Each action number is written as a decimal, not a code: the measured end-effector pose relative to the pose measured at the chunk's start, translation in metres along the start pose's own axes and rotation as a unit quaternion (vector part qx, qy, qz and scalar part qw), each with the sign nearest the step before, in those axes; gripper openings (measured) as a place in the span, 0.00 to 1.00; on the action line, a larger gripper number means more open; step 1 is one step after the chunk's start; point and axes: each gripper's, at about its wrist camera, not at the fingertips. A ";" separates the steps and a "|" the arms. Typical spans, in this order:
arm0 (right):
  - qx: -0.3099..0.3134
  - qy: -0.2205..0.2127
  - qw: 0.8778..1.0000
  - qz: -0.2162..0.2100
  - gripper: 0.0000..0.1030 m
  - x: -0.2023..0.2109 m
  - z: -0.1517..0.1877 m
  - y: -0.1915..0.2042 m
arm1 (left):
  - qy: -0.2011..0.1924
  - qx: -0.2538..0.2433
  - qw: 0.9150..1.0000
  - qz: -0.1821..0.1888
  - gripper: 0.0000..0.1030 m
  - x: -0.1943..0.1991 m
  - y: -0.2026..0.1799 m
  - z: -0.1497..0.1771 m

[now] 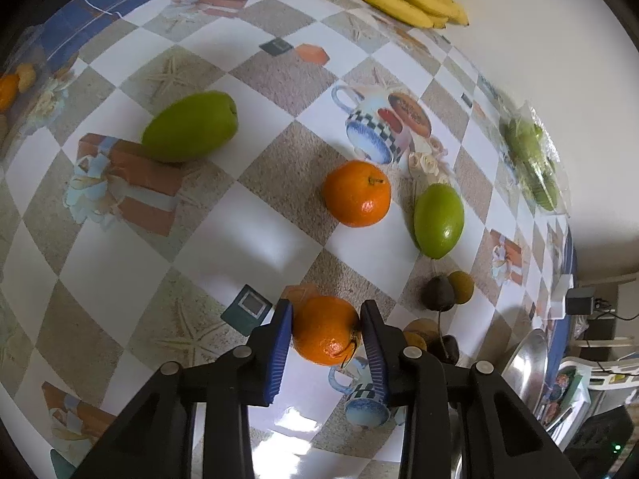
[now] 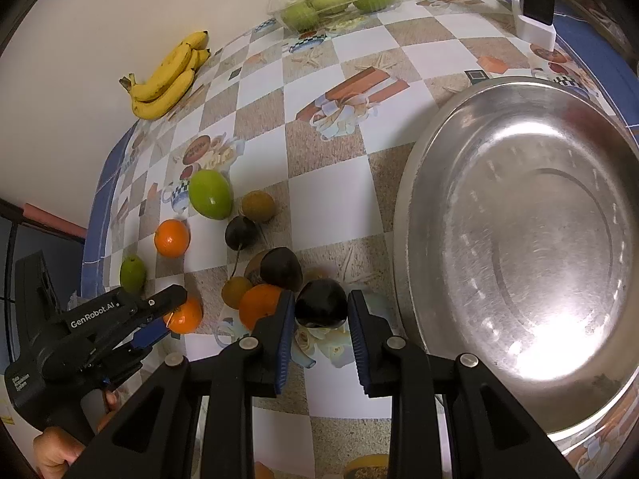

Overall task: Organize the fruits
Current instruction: 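Close left gripper on the orange while right gripper closes on the black plum, then carry the orange with left gripper while right gripper carries the plum over the steel bowl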

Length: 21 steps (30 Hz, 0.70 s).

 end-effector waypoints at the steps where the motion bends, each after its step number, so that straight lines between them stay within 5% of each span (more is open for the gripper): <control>1: 0.001 -0.001 1.000 0.000 0.27 0.001 0.000 0.000 | -0.006 -0.001 1.000 0.001 0.36 0.003 -0.001 0.000; 11: 0.020 -0.032 0.999 0.007 0.27 0.020 -0.005 0.008 | -0.059 -0.038 0.997 0.020 0.36 0.031 -0.022 0.004; 21: -0.021 -0.089 0.993 0.078 0.27 0.054 -0.021 -0.032 | -0.094 -0.134 0.986 0.034 0.36 0.049 -0.074 0.028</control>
Point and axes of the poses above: each gripper's, at about its wrist camera, not at the fingertips, and x roughly against the way its jaws point, y to its left, z to its underside, and after that the axes turned 8 degrees about -z, right-handed
